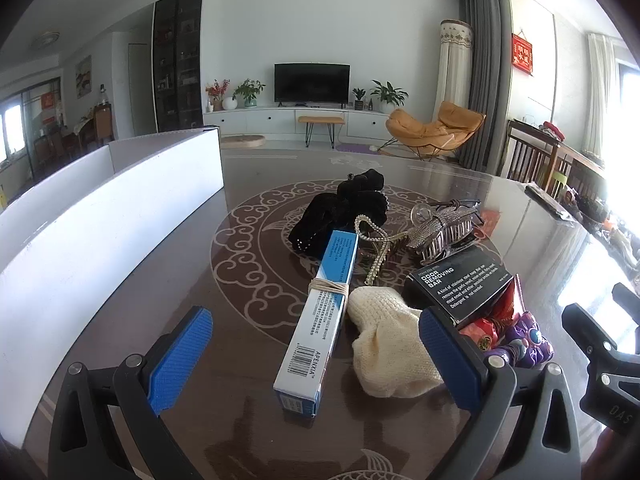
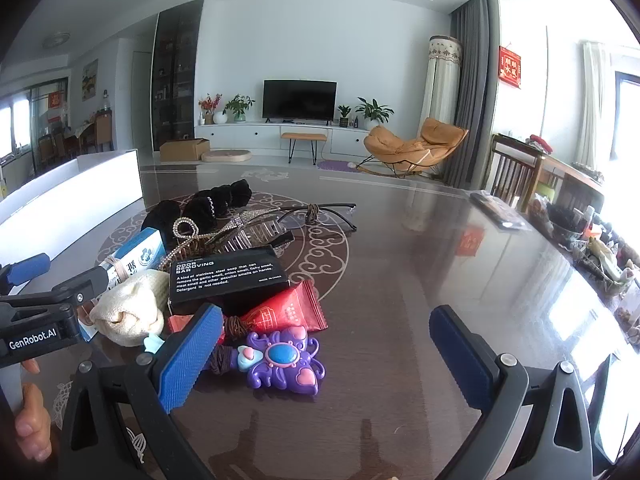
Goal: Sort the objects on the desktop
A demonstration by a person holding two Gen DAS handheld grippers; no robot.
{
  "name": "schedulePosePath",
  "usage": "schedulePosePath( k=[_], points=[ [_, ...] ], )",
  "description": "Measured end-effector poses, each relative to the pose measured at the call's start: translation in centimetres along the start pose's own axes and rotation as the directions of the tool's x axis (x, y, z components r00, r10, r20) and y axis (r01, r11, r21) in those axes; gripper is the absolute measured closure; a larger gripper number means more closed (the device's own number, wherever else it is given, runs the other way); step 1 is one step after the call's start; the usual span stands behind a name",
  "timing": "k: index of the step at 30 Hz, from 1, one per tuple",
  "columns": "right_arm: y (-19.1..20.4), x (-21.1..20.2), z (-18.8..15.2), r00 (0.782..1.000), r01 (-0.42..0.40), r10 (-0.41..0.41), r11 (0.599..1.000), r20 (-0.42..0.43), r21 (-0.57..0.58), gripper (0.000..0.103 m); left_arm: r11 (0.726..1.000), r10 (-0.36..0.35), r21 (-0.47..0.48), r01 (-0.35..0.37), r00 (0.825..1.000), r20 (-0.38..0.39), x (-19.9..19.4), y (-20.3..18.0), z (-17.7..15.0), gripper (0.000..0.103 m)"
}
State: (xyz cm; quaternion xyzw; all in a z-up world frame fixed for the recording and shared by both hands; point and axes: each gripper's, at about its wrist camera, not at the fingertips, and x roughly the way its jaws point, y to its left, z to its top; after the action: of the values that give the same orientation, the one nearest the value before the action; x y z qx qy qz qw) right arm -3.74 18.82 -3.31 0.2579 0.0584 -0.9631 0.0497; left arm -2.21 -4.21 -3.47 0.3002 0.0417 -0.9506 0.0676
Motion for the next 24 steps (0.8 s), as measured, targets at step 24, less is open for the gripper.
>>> schedulePosePath(
  k=[24],
  points=[
    [-0.20,0.12,-0.06,1.000,-0.004,0.004,1.000,-0.001,0.020,0.000,1.000,-0.005,0.006,0.005,1.000,-0.007,0.25,-0.14,-0.08,0.000]
  ],
)
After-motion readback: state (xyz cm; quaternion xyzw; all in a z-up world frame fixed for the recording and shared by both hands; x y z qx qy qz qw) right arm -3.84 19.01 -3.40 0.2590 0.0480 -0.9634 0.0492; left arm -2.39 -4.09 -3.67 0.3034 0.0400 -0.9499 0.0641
